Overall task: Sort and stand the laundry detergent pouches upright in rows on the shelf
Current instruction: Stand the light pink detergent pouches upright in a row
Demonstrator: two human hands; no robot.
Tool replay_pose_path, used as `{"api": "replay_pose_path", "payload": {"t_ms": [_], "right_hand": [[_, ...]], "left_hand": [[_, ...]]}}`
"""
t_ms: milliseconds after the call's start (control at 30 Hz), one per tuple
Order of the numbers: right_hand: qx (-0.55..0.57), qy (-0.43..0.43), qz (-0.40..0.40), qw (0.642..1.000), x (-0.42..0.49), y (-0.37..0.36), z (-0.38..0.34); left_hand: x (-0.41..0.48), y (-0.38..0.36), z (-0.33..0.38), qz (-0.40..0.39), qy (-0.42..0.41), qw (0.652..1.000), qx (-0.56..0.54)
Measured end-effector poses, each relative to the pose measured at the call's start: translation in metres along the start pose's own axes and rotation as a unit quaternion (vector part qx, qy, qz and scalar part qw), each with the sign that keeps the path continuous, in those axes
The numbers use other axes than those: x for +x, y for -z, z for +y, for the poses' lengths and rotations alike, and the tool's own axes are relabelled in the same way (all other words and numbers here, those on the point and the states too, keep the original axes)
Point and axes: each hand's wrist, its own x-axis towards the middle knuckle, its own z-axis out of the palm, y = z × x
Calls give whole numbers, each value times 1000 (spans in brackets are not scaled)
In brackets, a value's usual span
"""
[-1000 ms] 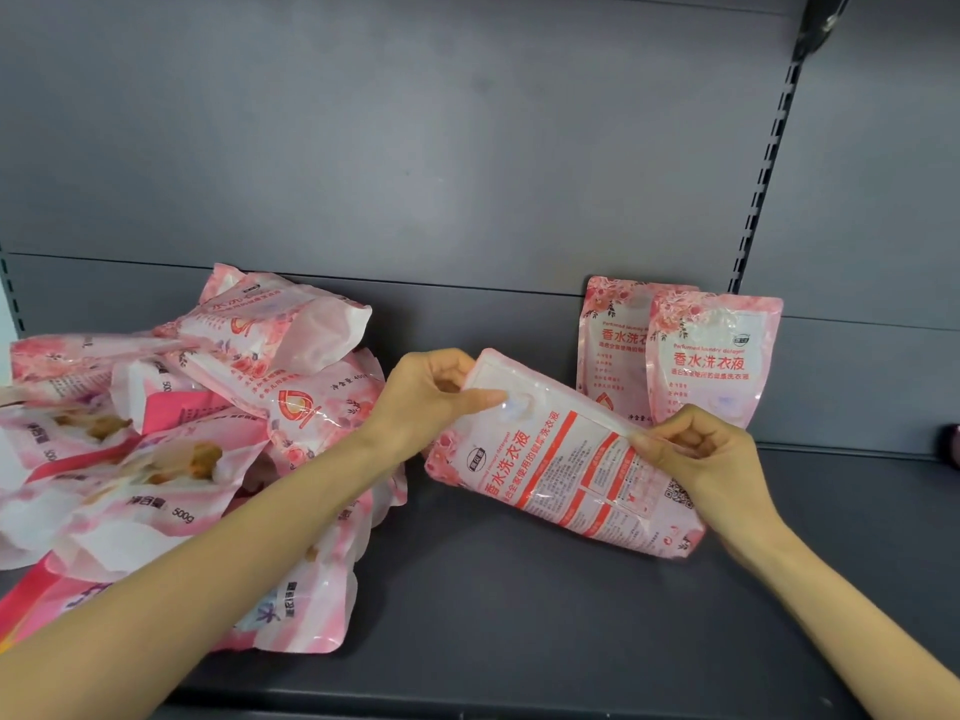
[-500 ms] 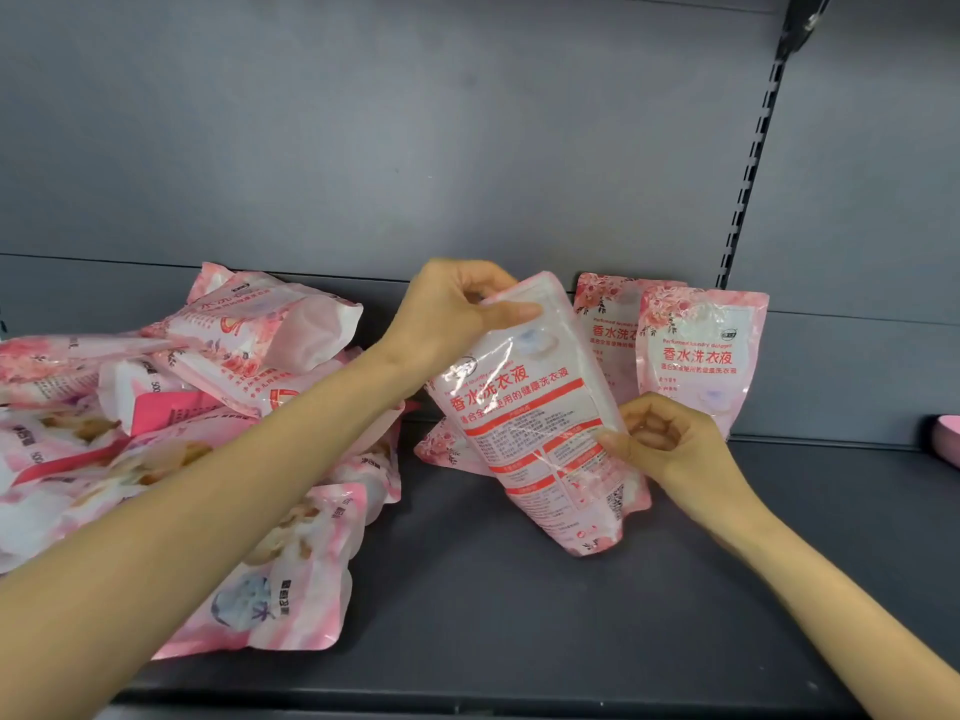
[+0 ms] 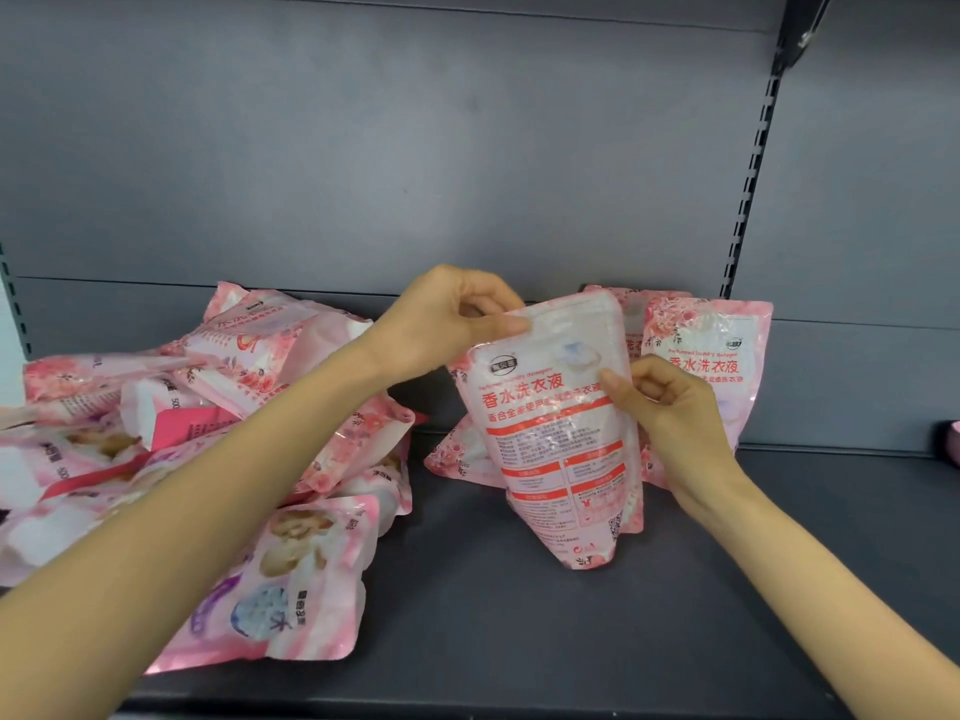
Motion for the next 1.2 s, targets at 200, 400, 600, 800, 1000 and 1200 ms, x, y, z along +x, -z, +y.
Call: {"api": "replay_pose_path", "payload": {"t_ms": [200,400,600,800,1000,1200], "right_hand": [[6,-26,-10,1000,4,4,0],[17,-7,4,1000,14,1,-8],[37,-50,-29,998,20,2,-3],[108,-101,-117,982,32,0,3],[132,-110,-192,966,40,-9,3],[116,-102,-223,963,40,-6,0]], "left_hand": [[-8,4,-13,38,29,998,-36],[-11,0,-3,40,21,998,-40],[-18,8,10,-78,43,990,-109],[-18,7,7,-116,51,973,-194],[-10,-1,7,-134,-43,987,-84],[1,-1,11,-85,-107,991,-6]]}}
